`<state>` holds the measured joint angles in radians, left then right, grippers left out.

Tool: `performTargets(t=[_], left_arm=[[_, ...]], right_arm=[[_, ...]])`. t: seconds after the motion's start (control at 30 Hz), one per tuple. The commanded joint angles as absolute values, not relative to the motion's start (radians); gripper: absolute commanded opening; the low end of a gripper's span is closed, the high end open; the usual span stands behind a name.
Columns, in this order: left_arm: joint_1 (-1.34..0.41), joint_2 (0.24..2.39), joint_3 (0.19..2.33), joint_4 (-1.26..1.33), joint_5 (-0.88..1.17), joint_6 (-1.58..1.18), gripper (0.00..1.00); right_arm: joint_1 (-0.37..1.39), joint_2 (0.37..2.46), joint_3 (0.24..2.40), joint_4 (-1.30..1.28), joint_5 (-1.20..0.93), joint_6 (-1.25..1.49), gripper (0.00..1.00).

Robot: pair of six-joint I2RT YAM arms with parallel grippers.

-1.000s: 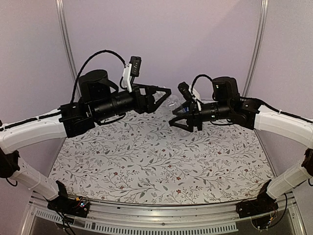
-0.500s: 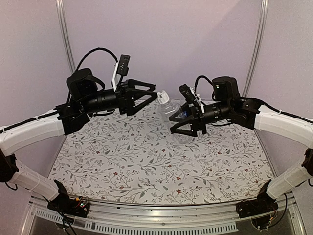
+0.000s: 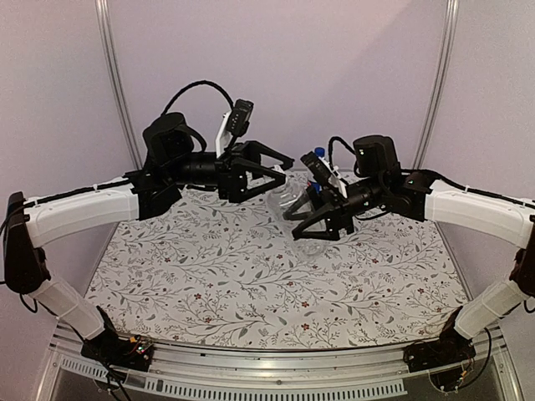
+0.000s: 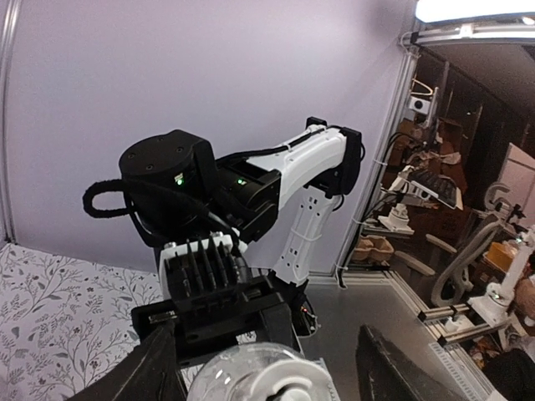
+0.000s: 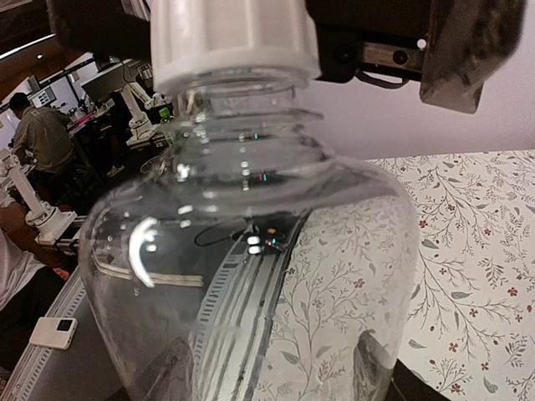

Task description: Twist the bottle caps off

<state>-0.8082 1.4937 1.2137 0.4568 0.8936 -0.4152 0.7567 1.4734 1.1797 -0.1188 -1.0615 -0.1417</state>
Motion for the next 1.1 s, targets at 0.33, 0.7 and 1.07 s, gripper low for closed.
performTargets(t=[0.33,0.7,1.07], left_arm=[[-0.815,1.525,1.233,0.535,0.981,-0.424,0.54],[-0.815,1.5,1.224,0.502,0.91,-0.417,0.29],[-0.975,1.39,1.278,0.084,-0.032,-0.516,0.01]], right_arm=[[0.753,1.48,1.196,-0.086,-1.1,-0.124,0.62],[0.753,1.471,1.187,-0.079,-1.016,-0.113,0.61],[0.753,1.422,1.174,-0.101,-0.563,-0.101,0.6]])
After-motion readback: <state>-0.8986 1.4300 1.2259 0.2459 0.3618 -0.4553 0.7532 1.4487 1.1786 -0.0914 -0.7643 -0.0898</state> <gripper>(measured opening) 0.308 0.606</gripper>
